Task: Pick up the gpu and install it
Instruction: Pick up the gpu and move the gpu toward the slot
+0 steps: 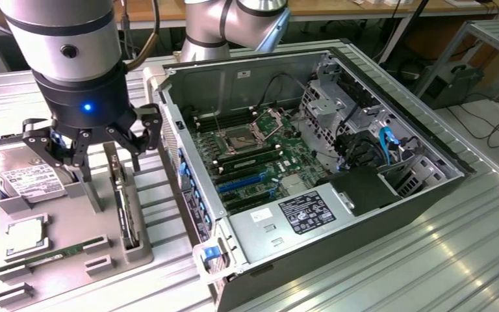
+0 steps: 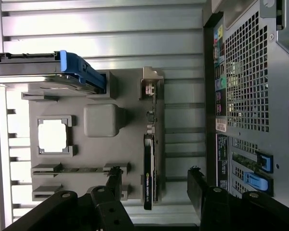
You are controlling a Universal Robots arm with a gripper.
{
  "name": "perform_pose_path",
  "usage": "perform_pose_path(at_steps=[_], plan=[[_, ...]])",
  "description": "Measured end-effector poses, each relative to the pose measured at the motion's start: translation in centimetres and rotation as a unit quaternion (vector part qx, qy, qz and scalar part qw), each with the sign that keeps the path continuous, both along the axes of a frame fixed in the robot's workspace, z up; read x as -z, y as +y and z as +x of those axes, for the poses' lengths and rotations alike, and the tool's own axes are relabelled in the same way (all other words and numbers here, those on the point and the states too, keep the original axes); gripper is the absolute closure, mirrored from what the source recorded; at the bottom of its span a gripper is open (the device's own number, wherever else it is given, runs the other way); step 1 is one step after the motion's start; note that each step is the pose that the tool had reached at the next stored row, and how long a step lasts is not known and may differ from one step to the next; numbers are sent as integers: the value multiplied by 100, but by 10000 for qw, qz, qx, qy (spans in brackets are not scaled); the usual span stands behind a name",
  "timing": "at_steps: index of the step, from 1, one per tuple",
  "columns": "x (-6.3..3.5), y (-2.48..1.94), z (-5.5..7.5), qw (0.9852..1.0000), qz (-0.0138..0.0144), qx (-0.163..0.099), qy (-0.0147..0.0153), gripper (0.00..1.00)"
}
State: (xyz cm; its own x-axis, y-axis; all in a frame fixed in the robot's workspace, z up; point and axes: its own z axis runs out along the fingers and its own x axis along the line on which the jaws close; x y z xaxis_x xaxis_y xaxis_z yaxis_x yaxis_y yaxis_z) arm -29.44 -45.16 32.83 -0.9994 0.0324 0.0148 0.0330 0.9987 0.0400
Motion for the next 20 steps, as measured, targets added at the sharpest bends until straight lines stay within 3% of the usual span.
perform_pose_path(at_steps=[20], plan=[[65,0,0,10000,-13,0,-1,34]])
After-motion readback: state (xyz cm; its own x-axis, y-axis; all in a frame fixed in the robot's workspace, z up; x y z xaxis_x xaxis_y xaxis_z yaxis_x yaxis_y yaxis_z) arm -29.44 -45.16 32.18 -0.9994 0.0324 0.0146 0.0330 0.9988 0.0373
